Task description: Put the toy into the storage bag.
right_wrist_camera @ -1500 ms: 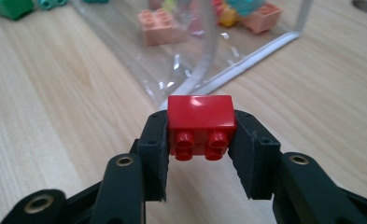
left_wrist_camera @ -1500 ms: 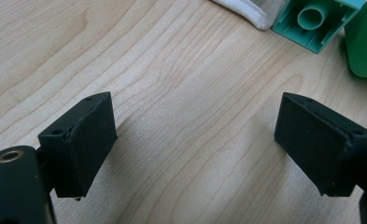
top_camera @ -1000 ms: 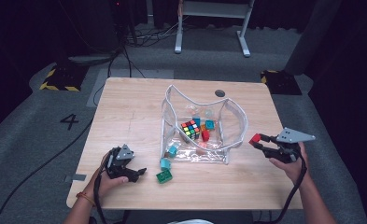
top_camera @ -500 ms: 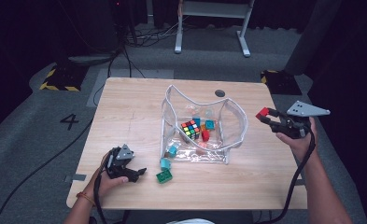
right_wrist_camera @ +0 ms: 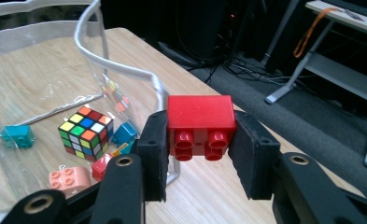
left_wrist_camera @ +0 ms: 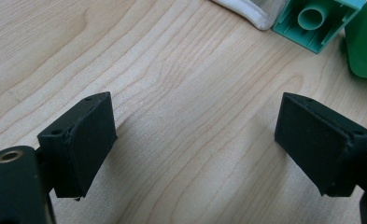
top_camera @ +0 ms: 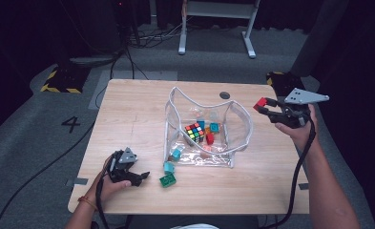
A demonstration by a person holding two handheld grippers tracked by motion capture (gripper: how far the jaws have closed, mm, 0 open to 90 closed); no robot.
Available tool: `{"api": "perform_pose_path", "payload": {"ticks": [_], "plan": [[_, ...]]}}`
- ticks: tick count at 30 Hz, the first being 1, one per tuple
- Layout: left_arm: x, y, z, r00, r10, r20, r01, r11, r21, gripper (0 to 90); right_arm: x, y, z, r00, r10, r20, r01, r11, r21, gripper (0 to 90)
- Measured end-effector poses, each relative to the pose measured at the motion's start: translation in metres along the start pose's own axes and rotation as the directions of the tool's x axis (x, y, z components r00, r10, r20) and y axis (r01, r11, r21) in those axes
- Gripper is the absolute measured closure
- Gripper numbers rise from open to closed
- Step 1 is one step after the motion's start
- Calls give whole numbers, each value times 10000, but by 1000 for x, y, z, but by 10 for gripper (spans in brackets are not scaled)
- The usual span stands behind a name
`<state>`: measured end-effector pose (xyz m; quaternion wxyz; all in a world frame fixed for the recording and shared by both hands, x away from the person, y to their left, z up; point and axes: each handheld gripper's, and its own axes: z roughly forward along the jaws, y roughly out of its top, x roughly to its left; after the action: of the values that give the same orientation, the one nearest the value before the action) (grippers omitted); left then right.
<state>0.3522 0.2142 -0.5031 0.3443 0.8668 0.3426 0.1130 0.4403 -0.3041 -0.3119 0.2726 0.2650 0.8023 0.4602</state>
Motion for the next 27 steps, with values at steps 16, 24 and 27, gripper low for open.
{"api": "perform_pose_path", "payload": {"ticks": [16, 24, 27], "plan": [[0, 0, 0, 10000, 10, 1, -10, 10000, 4, 127, 56, 25, 43, 9651, -1761, -1938, 1751, 9843, -222, 591], [0, 0, 0, 10000, 13, -2, -13, 10000, 6, 127, 87, 41, 77, 9059, -2865, -3117, 3154, 9479, 454, 591], [0, 0, 0, 10000, 10, 2, -10, 10000, 3, 127, 91, 45, 85, 8939, -3039, -3297, 3434, 9367, 679, 591]]}}
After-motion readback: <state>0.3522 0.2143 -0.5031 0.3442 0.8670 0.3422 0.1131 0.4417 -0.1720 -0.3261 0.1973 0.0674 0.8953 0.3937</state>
